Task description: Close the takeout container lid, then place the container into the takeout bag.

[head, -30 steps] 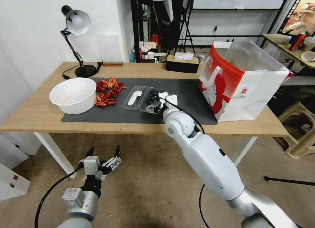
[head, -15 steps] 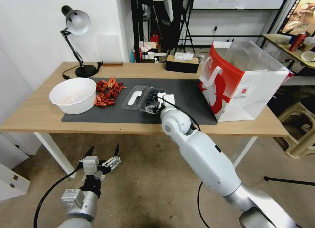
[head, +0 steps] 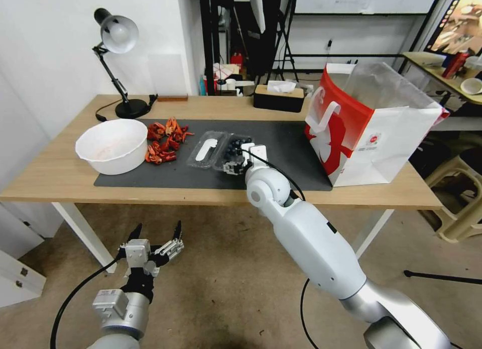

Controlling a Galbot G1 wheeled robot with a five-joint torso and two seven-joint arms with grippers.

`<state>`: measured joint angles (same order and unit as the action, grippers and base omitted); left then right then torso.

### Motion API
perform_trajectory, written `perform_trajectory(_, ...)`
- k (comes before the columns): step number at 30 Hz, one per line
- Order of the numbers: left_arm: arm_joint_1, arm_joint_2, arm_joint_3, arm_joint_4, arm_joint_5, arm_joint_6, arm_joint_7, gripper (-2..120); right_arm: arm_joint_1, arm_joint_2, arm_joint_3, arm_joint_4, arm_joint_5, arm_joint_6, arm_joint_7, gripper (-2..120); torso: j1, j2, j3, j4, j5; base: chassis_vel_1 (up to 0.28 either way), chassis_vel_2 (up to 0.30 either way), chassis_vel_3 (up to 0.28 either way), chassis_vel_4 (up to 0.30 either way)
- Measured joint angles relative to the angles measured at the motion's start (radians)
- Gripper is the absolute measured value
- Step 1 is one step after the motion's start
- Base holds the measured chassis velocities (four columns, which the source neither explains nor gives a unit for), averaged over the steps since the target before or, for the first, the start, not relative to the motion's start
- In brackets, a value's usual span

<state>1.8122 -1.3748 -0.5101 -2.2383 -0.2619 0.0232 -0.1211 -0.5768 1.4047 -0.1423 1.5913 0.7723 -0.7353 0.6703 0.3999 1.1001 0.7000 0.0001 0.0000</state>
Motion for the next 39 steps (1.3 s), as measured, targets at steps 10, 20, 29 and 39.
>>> perform_trajectory(10, -0.008, 0.000, 0.001, 0.007, -0.003, -0.001, -0.009, 100, 0.004, -0.009, 0.001, -0.005, 0.049, 0.001, 0.026, 100, 0.000, 0.000, 0.000, -0.0001, 0.0000, 0.000, 0.000, 0.000, 0.000)
perform_trajectory(20, -0.009, 0.000, 0.000, 0.013, -0.003, -0.011, -0.013, 100, 0.006, -0.024, 0.000, 0.000, 0.073, 0.001, 0.056, 100, 0.000, 0.000, 0.000, -0.0001, 0.0000, 0.000, 0.000, 0.000, 0.000)
perform_trajectory(29, -0.010, -0.001, 0.001, 0.014, -0.002, -0.018, -0.021, 100, 0.004, -0.049, 0.004, 0.012, 0.086, 0.001, 0.065, 100, 0.000, 0.000, 0.000, -0.0001, 0.0000, 0.000, 0.000, 0.000, 0.000)
perform_trajectory(39, -0.008, -0.008, 0.003, 0.013, 0.008, -0.020, -0.022, 100, 0.005, -0.088, 0.006, 0.030, 0.096, 0.001, 0.060, 100, 0.000, 0.000, 0.000, -0.0001, 0.0001, 0.000, 0.000, 0.000, 0.000)
